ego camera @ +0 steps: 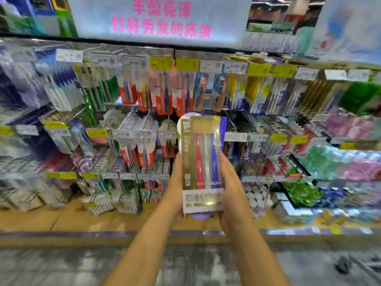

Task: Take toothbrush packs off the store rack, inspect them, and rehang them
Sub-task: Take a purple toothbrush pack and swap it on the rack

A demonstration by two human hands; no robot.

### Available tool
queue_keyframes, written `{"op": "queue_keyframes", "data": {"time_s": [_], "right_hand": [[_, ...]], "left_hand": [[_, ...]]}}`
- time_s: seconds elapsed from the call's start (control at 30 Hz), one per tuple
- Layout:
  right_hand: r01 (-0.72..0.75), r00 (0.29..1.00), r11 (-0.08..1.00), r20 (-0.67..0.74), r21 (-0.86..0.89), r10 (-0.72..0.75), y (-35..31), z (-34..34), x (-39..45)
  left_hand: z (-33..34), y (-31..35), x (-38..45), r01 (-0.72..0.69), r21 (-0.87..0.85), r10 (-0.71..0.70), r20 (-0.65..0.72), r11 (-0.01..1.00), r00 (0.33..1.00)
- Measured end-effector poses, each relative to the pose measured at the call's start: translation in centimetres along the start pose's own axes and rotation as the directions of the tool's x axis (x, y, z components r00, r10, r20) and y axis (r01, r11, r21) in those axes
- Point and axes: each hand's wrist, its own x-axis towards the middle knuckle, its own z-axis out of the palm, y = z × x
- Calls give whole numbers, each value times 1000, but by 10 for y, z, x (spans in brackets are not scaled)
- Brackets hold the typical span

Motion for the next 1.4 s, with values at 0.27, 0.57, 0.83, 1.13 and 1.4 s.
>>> {"op": "queue_keyframes", "data": {"time_s": [0.27, 0.57, 0.83, 1.13, 1.4], "right_hand": [[-69, 996, 997, -46, 21, 70, -12, -93, -45], [-104, 979, 989, -167, 102, 120, -39, -196, -83], [-46, 970, 984, -226, 171, 85, -70, -274, -97], [-5, 970, 984, -238, 180, 48, -90, -316, -96], [-16, 961, 985, -270, 171, 62, -92, -333, -68]], "left_hand": [[84, -55, -39, 72, 41, -73, 22, 997, 997], [183, -103, -59, 201, 68, -201, -8, 977, 980], [271, -118, -63, 230, 66, -235, 80, 971, 969], [319, -129, -53, 219, 79, -226, 96, 972, 969], [336, -134, -21, 197, 64, -205, 159, 978, 966]]}}
